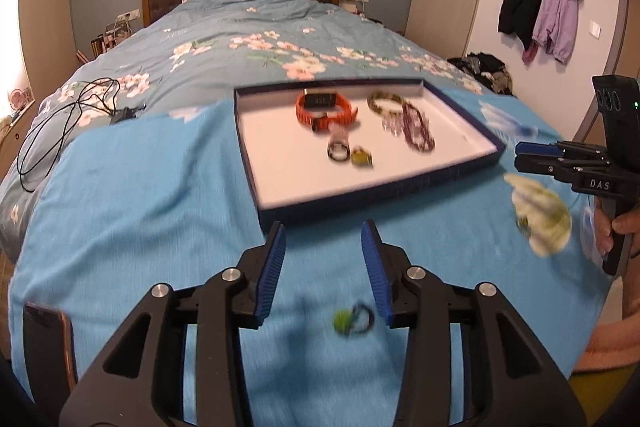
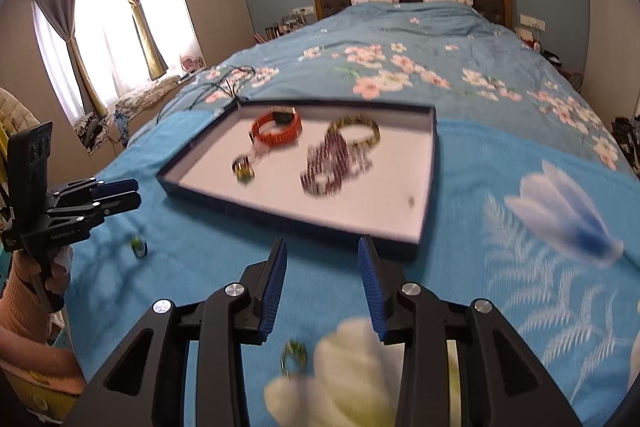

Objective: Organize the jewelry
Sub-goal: 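Grasp the green bead hair tie with the left tool while the right tool grasps the gold chain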

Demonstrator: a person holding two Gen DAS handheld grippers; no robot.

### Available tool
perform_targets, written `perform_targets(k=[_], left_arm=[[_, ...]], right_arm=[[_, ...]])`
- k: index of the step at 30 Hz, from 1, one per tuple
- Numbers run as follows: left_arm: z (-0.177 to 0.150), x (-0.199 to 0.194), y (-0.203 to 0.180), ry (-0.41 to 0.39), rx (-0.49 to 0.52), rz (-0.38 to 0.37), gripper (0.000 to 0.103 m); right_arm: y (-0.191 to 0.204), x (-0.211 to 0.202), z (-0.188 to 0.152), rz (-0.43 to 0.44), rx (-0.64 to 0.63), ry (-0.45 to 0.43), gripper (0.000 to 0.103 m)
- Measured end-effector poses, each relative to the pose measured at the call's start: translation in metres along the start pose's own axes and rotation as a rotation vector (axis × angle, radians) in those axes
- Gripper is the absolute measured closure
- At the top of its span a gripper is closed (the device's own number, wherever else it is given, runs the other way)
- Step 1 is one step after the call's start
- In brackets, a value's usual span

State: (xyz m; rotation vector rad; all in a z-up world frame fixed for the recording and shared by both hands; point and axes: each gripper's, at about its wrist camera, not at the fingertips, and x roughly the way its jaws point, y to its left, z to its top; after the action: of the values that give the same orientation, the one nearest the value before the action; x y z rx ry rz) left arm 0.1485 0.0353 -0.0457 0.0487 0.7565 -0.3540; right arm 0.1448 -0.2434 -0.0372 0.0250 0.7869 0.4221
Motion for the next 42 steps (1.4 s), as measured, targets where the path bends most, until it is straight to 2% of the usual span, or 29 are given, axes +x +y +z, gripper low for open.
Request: perform_targets(k=[6,11,20,26,30,33,36,42], left_arm=[[-0.021,-0.002,-0.007,0.024,0.009,-0.008,0.058],[-0.031,-0.001,-0.014,0.053,0.017,-0.011,0.058],[-0.043,0.004,-0.018,0.104,0.013,0.0,0.058],[-0.039,0.011,-0.018,0.127,0.005,0.008,0.064],[-0.039,0.012,-0.019,0.128,0.003,0.027,0.076],[-0.04,0.011,-0.017,0.126,-0.013,0.022,0.078],[-0.04,0.01,-0.017,0.123,-0.019,0.02,0.079],[-0.04,0.01,-0.021,0.114,-0.019,0.008,0.08]], right_arm=[[0.006,-0.002,-0.025,0.011,0.005,0.047,0.067],[0.016,-0.001,-0.041,0.012,-0.012,0.074,0.067],[0.025,0.003,-0.048,0.012,-0.016,0.083,0.067],[0.025,0.005,-0.049,0.004,-0.01,0.083,0.067],[0.025,0.006,-0.049,0.003,-0.009,0.083,0.067],[0.025,0.006,-0.05,0.001,-0.01,0.082,0.067],[0.025,0.007,-0.05,-0.01,-0.012,0.079,0.07],[0.02,0.007,-0.049,-0.023,0.004,0.08,0.092]])
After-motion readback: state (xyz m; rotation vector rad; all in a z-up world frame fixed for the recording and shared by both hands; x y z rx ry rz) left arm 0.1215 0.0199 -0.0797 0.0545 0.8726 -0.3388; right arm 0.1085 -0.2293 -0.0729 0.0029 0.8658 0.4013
